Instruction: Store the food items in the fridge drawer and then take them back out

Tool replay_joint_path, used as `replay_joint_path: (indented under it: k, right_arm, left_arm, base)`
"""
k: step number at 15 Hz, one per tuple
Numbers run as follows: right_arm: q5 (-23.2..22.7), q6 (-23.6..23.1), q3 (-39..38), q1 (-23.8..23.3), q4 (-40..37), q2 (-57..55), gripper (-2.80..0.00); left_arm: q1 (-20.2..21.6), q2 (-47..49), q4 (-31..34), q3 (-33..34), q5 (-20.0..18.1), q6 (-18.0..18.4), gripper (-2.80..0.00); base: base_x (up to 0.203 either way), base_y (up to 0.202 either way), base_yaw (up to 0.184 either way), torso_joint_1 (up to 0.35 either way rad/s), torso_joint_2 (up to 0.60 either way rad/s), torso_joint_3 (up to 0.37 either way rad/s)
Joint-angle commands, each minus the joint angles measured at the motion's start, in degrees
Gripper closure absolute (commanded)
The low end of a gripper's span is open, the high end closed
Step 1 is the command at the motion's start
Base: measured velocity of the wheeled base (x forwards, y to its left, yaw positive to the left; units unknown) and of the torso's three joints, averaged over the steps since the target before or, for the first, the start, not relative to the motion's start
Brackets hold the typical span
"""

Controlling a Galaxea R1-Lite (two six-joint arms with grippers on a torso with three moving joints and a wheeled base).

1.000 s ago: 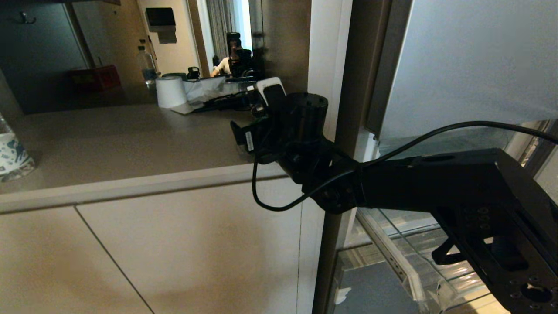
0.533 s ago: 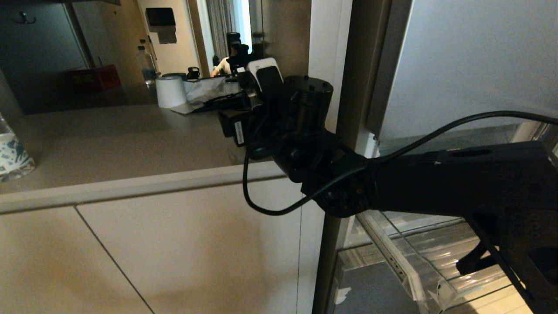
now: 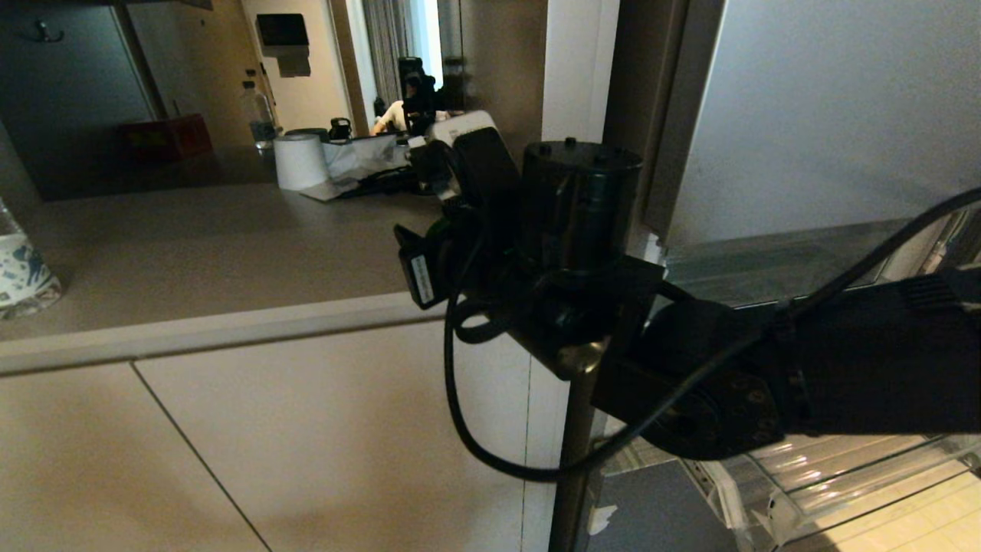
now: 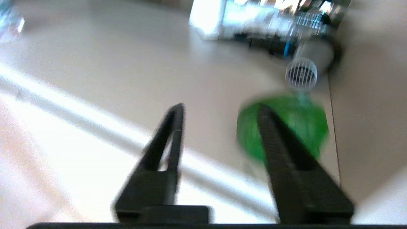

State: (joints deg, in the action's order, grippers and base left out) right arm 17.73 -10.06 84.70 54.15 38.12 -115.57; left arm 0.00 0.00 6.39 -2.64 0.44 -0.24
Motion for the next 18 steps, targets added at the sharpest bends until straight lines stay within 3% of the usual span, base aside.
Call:
replay_joint_path:
  k: [1, 9, 14, 18]
  right_arm:
    - [-0.01, 0.13, -9.68, 0.59, 0.27, 9.24, 0.00]
    - [1.23, 2.59, -43.08, -1.21, 0.19, 37.62, 0.00]
    - [6.23, 5.93, -58.24, -11.26, -1.00, 53.06, 0.00]
    - [11.94, 12.84, -67.29, -22.15, -4.72, 58.95, 0.00]
  left_arm:
    - [0.00, 0.00, 0.03, 0.00, 0.00, -0.02, 0.00]
    - [0.00, 0.00, 0.03, 0.00, 0.00, -0.02, 0.00]
    - [0.00, 0.00, 0.03, 0.00, 0.00, -0.02, 0.00]
    - [0.00, 0.00, 0.03, 0.00, 0.05, -0.02, 0.00]
  base:
    - [0.000, 0.000, 0.000, 0.000, 0.00, 0.000]
    - [0.000, 0.000, 0.000, 0.000, 0.00, 0.000]
    - [0.000, 0.000, 0.000, 0.000, 0.00, 0.000]
    - [0.000, 0.000, 0.000, 0.000, 0.00, 0.000]
